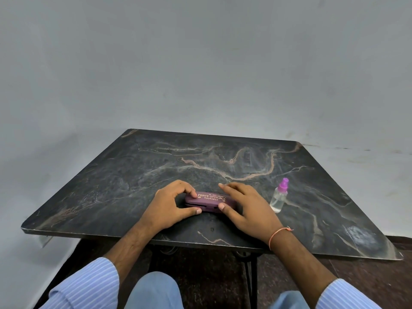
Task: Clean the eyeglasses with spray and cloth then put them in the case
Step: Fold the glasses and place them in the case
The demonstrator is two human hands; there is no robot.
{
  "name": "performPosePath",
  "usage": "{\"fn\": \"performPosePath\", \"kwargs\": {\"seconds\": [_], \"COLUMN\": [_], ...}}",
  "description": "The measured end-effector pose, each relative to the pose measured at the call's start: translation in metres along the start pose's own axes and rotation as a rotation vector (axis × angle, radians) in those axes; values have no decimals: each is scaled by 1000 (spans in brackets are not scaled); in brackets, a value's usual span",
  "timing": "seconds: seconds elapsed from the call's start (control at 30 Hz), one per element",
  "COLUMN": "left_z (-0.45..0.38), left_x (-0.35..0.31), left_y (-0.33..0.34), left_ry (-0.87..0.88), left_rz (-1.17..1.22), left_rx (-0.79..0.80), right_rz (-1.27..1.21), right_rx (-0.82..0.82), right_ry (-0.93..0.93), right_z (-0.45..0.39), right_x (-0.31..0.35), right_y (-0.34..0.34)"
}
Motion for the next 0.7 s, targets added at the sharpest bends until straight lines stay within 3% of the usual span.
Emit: {"fn": "performPosePath", "kwargs": {"seconds": [0.17, 0.7], "left_z": [1, -1], "left_x": [-1, 13], "left_y": [1, 3], "left_ry": [24, -130], "left_rz": [-14, 135], "left_rx": [40, 78], "right_rz": [-79, -334], "right_rx": [32, 106], "right_ry": [13, 106], "right_z": [5, 2], "right_x": [-3, -19], "right_y": [9, 14]}}
Point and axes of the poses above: each hand's wrist, its own z-axis away from the middle knuckle, its own y-axis out of the palm, x = y × z, the point moved 4 cm from there along -z, towards the middle knuckle, and after that the axes turned 11 degrees about y, right-handed, at the moved point
